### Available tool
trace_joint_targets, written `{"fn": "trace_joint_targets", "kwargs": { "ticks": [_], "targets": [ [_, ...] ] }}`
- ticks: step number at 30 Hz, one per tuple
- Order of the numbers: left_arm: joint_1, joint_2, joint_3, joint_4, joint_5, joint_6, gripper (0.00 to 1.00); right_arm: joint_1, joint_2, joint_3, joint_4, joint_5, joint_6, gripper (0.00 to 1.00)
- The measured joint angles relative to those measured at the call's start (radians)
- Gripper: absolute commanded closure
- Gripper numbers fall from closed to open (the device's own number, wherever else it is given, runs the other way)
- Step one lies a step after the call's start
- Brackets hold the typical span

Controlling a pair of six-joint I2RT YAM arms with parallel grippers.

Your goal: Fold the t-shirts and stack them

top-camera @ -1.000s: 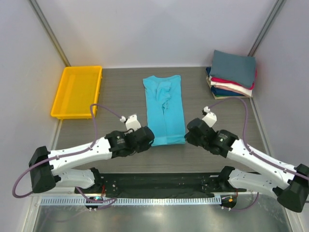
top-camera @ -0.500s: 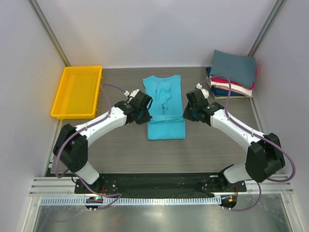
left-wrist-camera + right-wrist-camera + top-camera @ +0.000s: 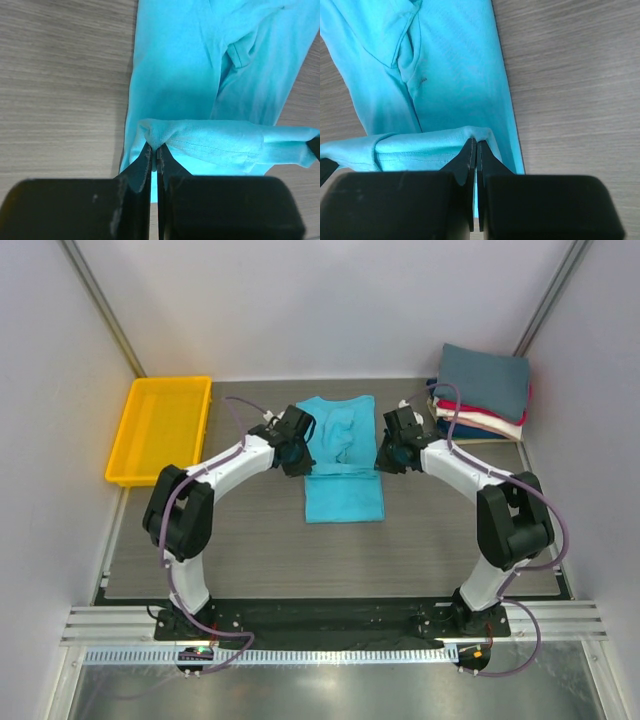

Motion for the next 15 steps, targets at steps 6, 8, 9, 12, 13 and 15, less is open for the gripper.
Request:
{"fn": "trace_joint_targets", "kwargs": {
  "ticks": [6, 8, 9, 12, 13, 15],
  "targets": [
    [0.024, 0.066, 0.057, -0.005, 0.009, 0.019, 0.96, -0.025, 0.073, 0.069, 0.007, -0.031, -0.019, 0.83],
    [0.035, 0.091, 0.088, -0.023, 0.012, 0.030, 0.80, -0.032, 0.104, 0.100, 0.006, -0.043, -0.026, 0.61],
    [0.045, 0.113, 0.121, -0.047, 0.014, 0.037, 0.75, -0.039, 0.124, 0.122, 0.002, -0.044, -0.027, 0.44],
    [0.092, 0.209, 0.278, -0.132, 0.042, 0.044, 0.61, -0.080, 0.211, 0.246, -0.041, -0.058, -0.047, 0.37],
    [0.113, 0.258, 0.367, -0.178, 0.056, 0.048, 0.60, -0.097, 0.249, 0.313, -0.067, -0.062, -0.051, 0.37],
    [0.154, 0.370, 0.570, -0.245, 0.088, 0.061, 0.55, -0.131, 0.330, 0.476, -0.124, -0.065, -0.056, 0.37]
  ]
}}
